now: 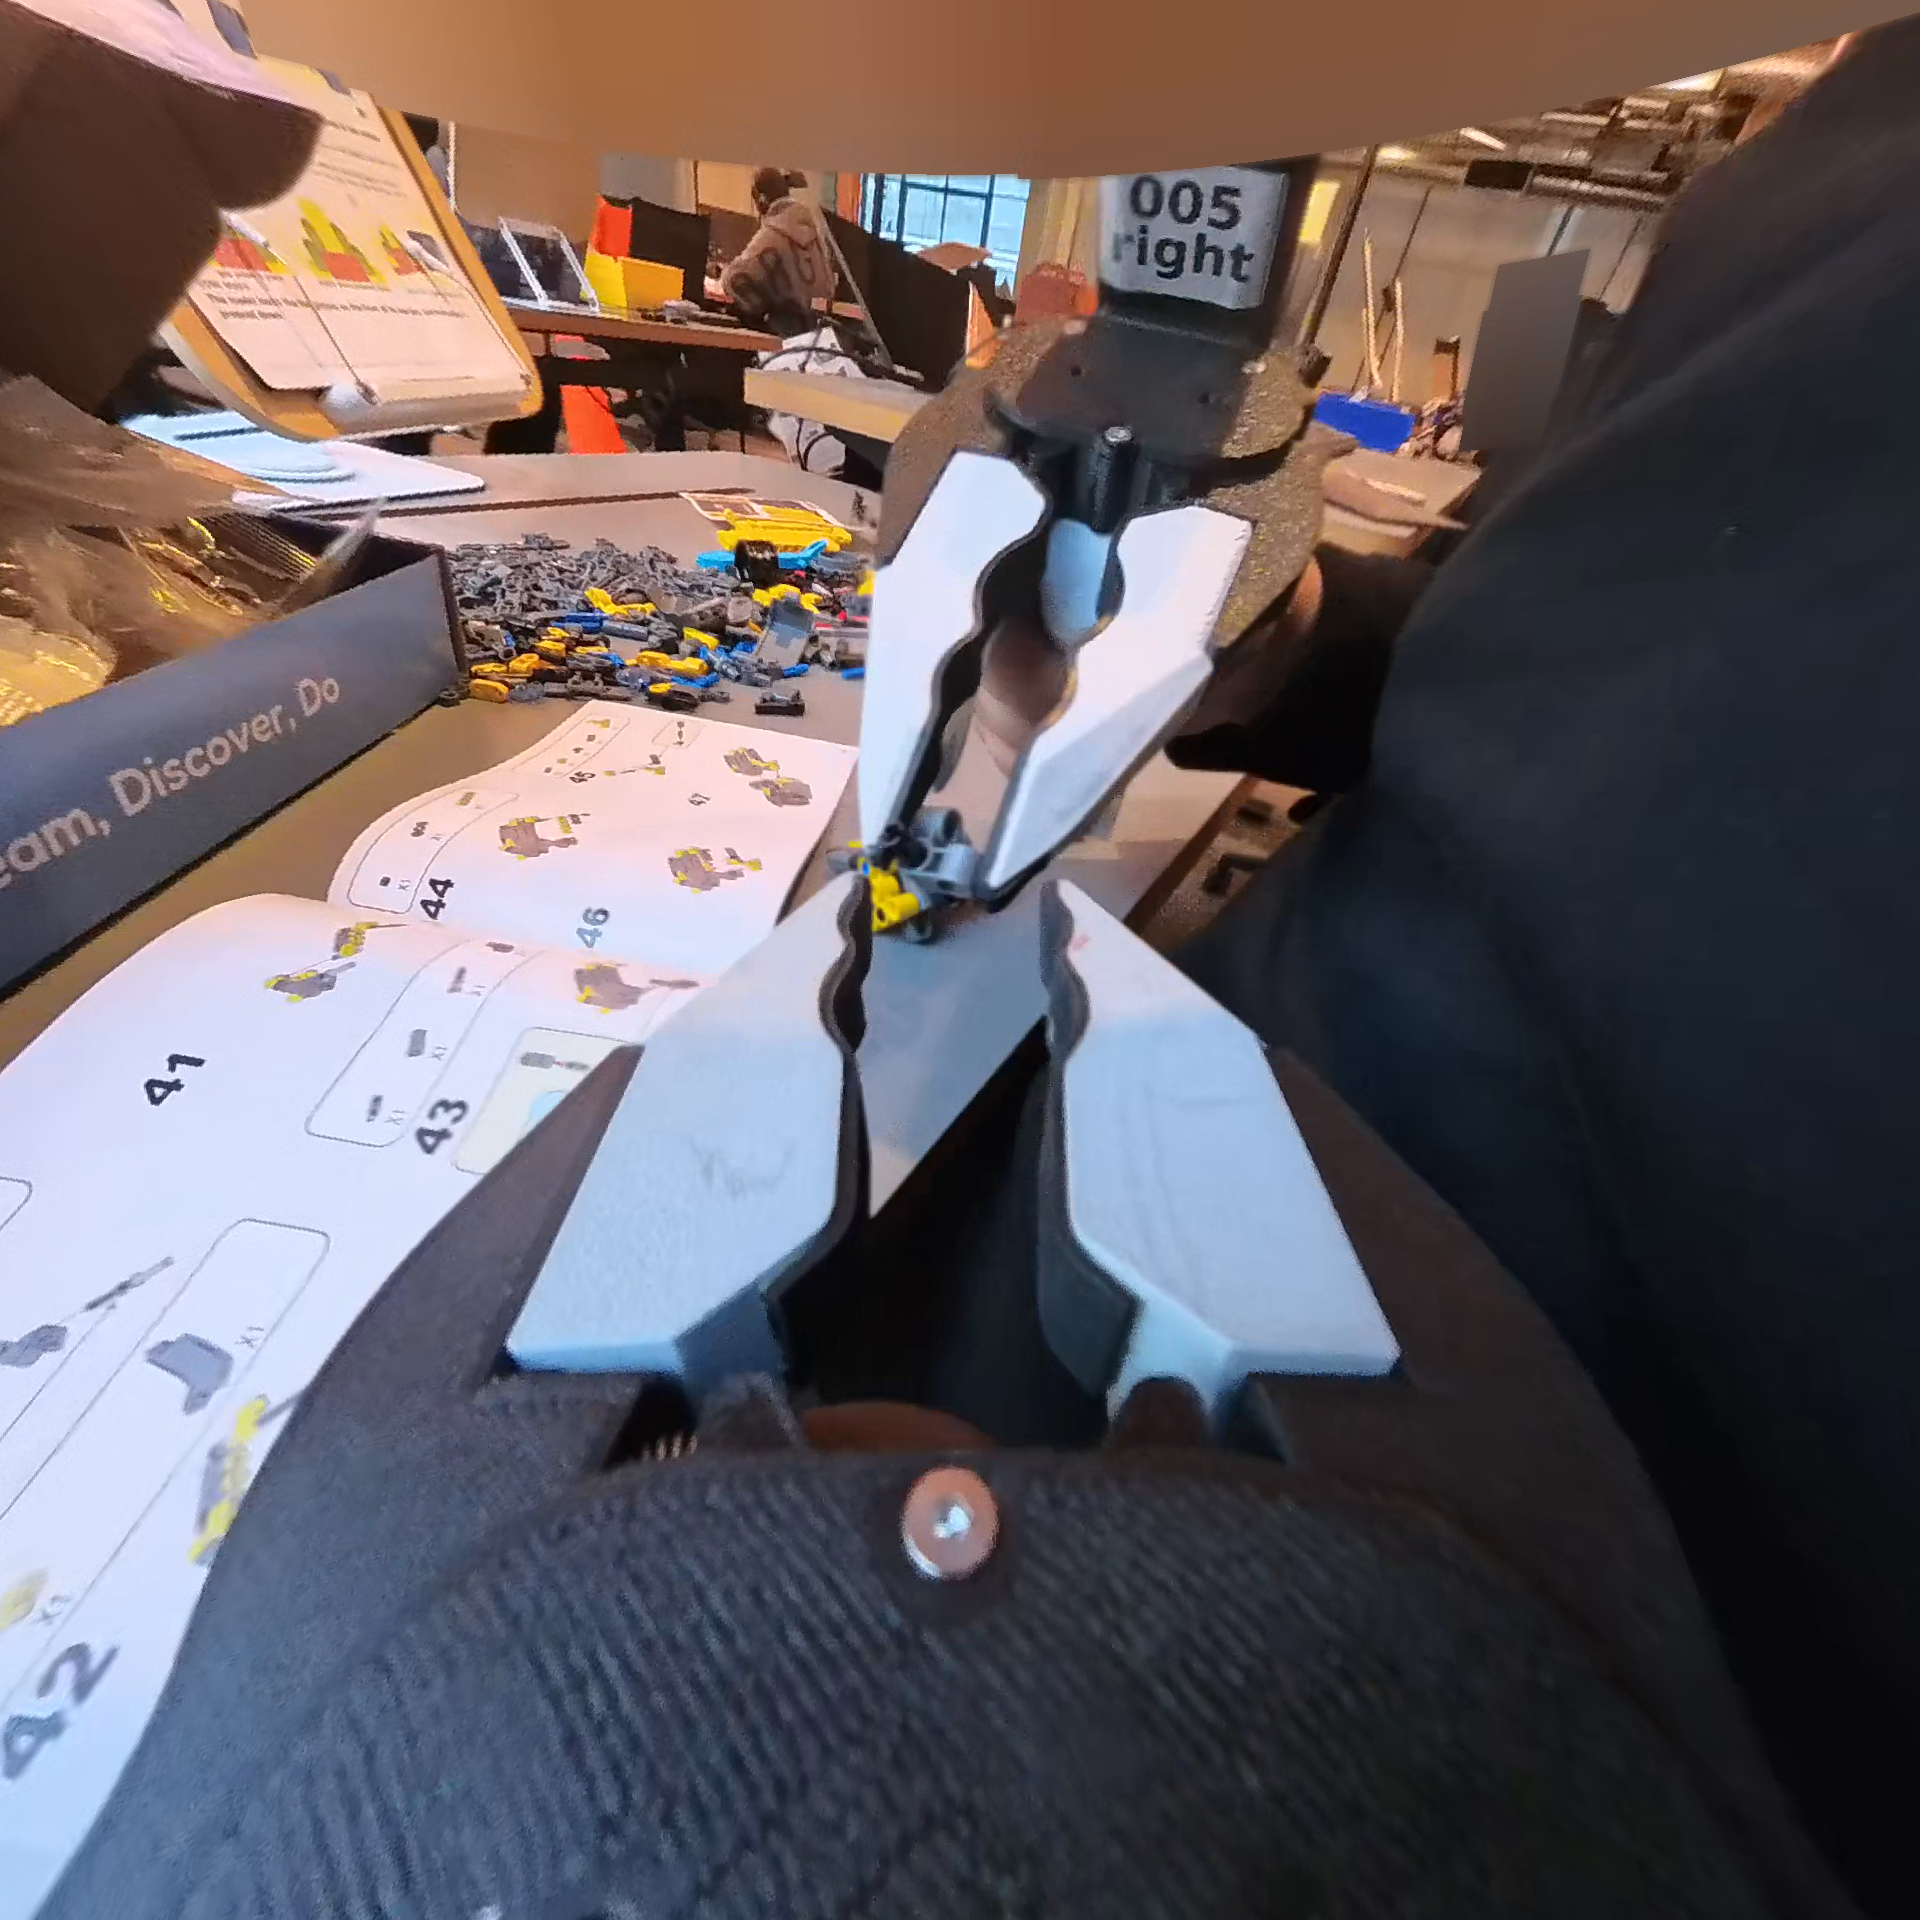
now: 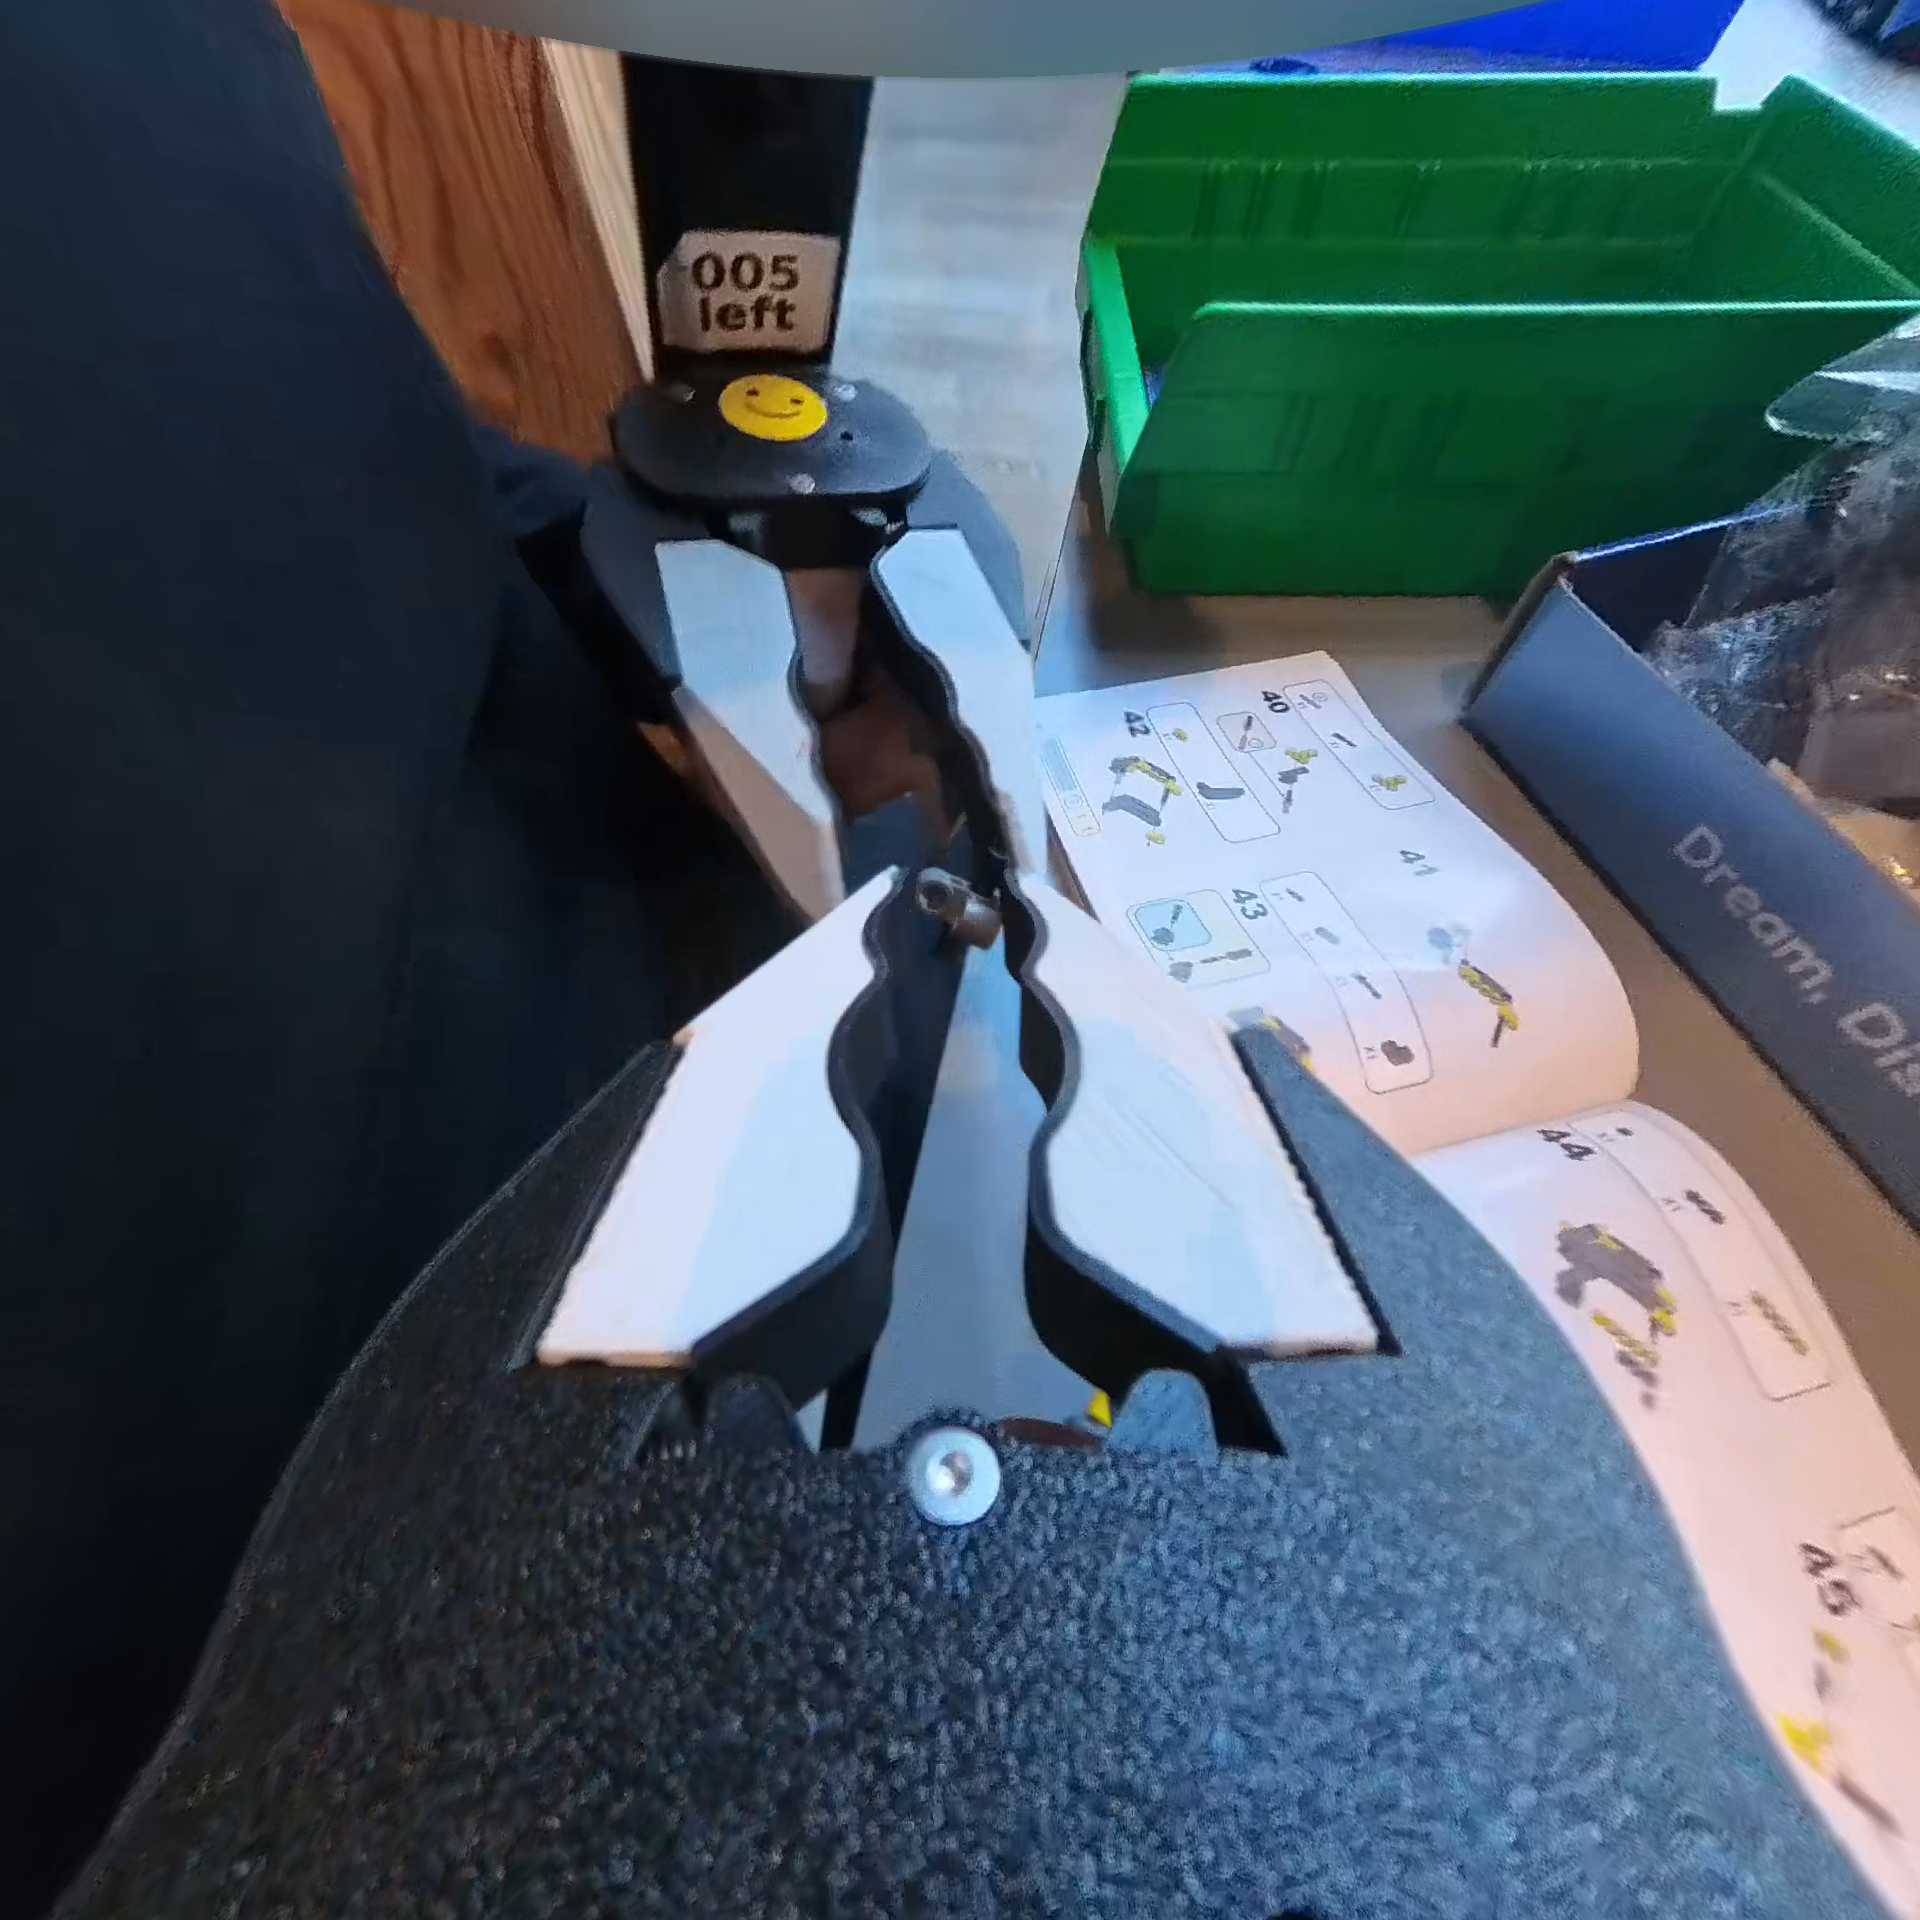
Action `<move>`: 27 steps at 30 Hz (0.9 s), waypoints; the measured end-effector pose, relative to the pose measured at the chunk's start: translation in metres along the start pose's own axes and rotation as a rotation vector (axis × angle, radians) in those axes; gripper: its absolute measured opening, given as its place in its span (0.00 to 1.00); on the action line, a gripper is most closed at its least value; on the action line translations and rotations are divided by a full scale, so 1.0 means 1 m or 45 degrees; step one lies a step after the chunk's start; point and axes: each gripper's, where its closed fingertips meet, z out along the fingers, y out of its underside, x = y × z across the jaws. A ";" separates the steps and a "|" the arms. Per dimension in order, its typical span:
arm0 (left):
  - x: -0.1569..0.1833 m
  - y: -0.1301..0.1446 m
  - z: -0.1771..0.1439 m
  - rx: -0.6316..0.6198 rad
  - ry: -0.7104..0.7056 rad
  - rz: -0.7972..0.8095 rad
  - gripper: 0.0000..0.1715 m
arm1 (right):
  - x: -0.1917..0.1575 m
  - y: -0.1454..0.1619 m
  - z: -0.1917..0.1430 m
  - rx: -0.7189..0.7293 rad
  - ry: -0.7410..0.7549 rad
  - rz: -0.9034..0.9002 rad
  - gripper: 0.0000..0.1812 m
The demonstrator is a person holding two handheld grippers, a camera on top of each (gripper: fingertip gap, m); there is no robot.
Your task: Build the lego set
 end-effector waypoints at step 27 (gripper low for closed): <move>0.002 -0.007 -0.001 0.109 -0.158 0.041 0.06 | -0.003 -0.017 0.000 0.339 0.051 0.448 0.08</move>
